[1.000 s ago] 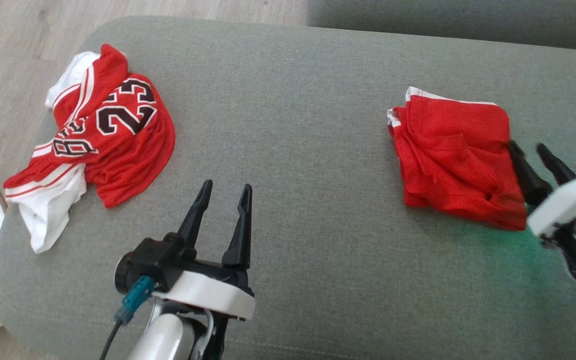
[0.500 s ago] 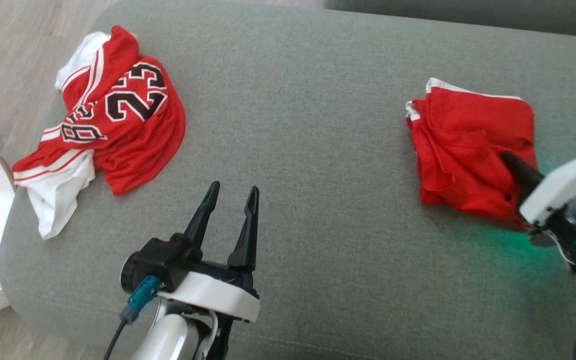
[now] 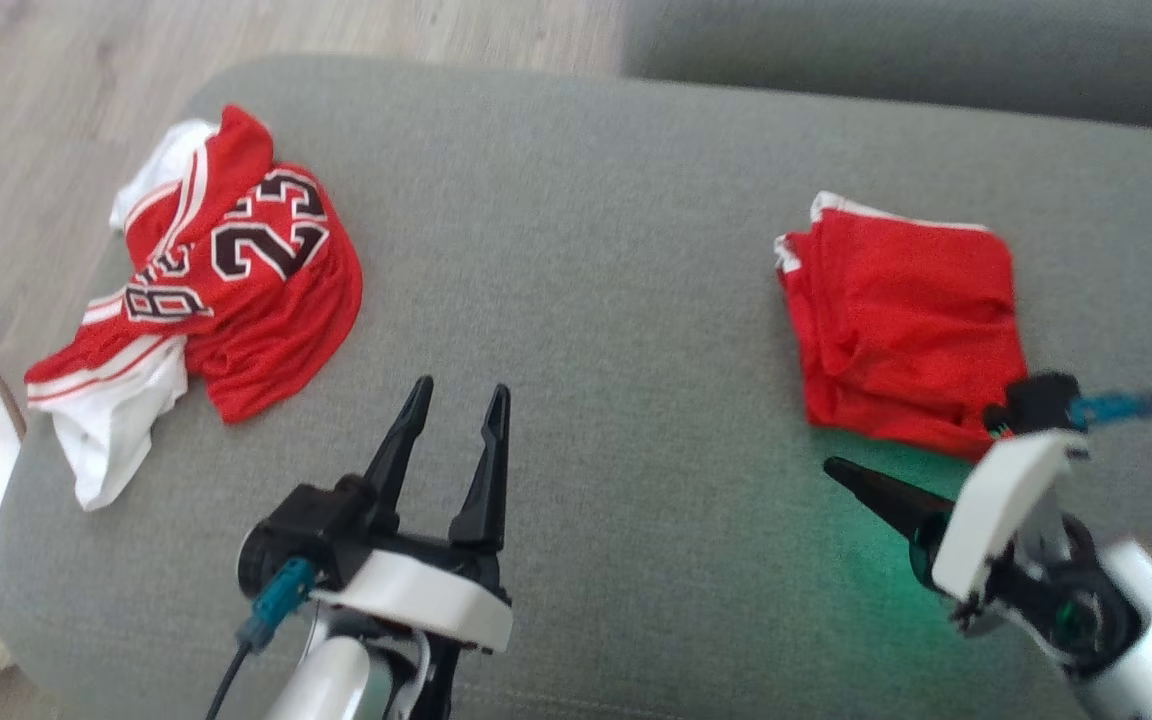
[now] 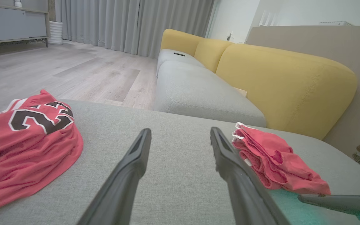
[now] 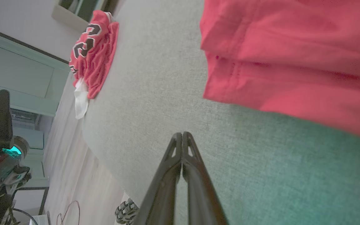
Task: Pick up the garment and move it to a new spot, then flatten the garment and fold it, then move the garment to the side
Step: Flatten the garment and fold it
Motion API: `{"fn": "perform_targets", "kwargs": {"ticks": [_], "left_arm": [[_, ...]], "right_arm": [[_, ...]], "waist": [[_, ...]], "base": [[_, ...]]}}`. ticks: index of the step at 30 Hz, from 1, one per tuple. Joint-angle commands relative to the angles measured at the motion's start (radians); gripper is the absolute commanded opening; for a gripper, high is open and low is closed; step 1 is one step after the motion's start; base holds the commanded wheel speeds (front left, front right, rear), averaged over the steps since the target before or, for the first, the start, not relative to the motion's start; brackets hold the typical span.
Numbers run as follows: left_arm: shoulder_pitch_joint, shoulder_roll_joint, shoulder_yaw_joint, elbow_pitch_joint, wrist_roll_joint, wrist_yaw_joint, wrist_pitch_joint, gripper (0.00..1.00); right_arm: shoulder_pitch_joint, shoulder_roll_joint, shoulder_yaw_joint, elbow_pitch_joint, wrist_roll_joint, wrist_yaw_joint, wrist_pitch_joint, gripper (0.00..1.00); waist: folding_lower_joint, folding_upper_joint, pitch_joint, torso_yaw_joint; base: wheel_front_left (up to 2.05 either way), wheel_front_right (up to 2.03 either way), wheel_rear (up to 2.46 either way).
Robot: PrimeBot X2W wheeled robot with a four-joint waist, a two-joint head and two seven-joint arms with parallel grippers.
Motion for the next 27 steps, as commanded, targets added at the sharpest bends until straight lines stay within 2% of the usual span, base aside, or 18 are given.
{"fn": "perform_targets", "kwargs": {"ticks": [1,2,3,6,13,18,21,24,27], "left_arm": [[-0.004,-0.003,0.035,-0.027,-0.008,0.006,-0.009,1.00],[0.003,-0.003,0.039,-0.025,-0.008,0.007,-0.009,1.00],[0.011,-0.003,0.044,-0.023,-0.007,0.008,-0.009,1.00],[0.042,-0.003,0.068,-0.016,0.005,0.014,-0.009,1.00],[0.125,0.005,0.120,-0.004,0.055,0.021,-0.009,1.00],[0.176,0.006,0.161,-0.012,0.091,0.023,-0.009,1.00],[0.197,0.005,0.180,-0.023,0.118,0.026,-0.009,1.00],[0.214,0.002,0.204,-0.046,0.155,0.029,-0.009,1.00],[0.234,0.000,0.213,-0.057,0.170,0.031,-0.009,1.00]], "right_arm": [[-0.003,-0.034,-0.001,-0.053,-0.014,0.007,-0.058,0.04],[0.010,-0.038,0.002,-0.073,-0.036,0.007,-0.115,0.40],[0.022,-0.038,-0.003,-0.084,-0.067,0.007,-0.188,1.00],[0.056,-0.012,-0.022,-0.069,-0.163,0.007,-0.402,1.00],[0.104,0.072,-0.069,0.046,-0.428,0.007,-0.742,1.00],[0.144,0.176,-0.210,0.099,-0.676,0.007,-0.795,1.00],[0.196,0.261,-0.340,0.032,-0.823,0.007,-0.796,1.00],[0.273,0.349,-0.427,-0.058,-0.942,0.007,-0.797,1.00],[0.313,0.374,-0.434,-0.091,-0.987,0.007,-0.797,1.00]], "waist": [[0.0000,0.0000,-0.035,-0.014],[0.0000,0.0000,-0.048,-0.018],[0.0000,0.0000,-0.061,-0.022],[0.0000,0.0000,-0.098,-0.042],[0.0000,0.0000,-0.153,-0.086],[0.0000,0.0000,-0.178,-0.106],[0.0000,0.0000,-0.188,-0.112],[0.0000,0.0000,-0.199,-0.116],[0.0000,0.0000,-0.207,-0.119]], "base": [[0.00,0.00,0.00],[0.00,0.00,0.00],[0.00,0.00,0.00],[0.00,0.00,0.00],[0.00,0.00,0.00],[0.00,0.00,0.00],[0.00,0.00,0.00],[0.00,0.00,0.00],[0.00,0.00,0.00]]}}
